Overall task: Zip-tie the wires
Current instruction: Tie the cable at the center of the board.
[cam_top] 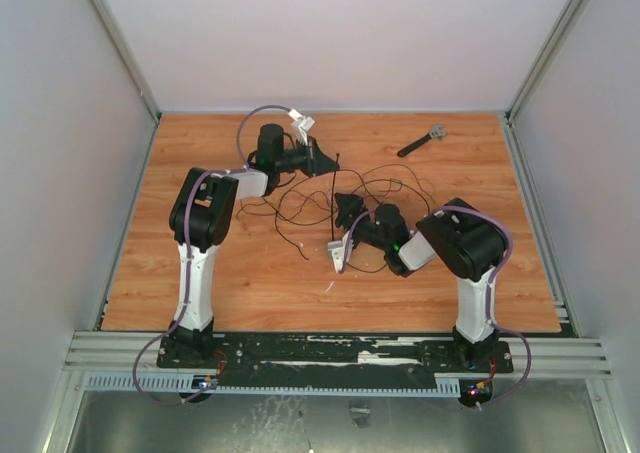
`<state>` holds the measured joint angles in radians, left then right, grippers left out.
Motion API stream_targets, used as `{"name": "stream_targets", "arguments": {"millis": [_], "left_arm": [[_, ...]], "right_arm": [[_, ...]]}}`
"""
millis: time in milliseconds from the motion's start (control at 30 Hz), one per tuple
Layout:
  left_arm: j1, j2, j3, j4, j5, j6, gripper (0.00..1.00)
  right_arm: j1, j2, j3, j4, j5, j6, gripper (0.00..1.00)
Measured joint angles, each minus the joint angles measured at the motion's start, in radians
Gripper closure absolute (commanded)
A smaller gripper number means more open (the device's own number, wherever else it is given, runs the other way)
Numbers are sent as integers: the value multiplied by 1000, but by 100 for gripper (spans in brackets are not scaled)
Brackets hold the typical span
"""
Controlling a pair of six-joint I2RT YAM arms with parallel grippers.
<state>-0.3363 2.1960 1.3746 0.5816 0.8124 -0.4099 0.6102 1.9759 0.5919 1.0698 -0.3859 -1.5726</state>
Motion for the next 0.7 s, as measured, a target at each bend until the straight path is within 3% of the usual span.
{"name": "stream_targets", "arguments": {"millis": [100, 400, 700], "left_arm": [[0, 3, 0, 0, 5, -4, 100], [0, 3, 0, 0, 13, -14, 100], [0, 3, 0, 1, 17, -19, 100]], "right_arm": [[6, 9, 14, -5, 1, -17, 11], [58, 33, 28, 31, 15, -26, 11], [96, 27, -14, 69, 24, -12, 22]]}}
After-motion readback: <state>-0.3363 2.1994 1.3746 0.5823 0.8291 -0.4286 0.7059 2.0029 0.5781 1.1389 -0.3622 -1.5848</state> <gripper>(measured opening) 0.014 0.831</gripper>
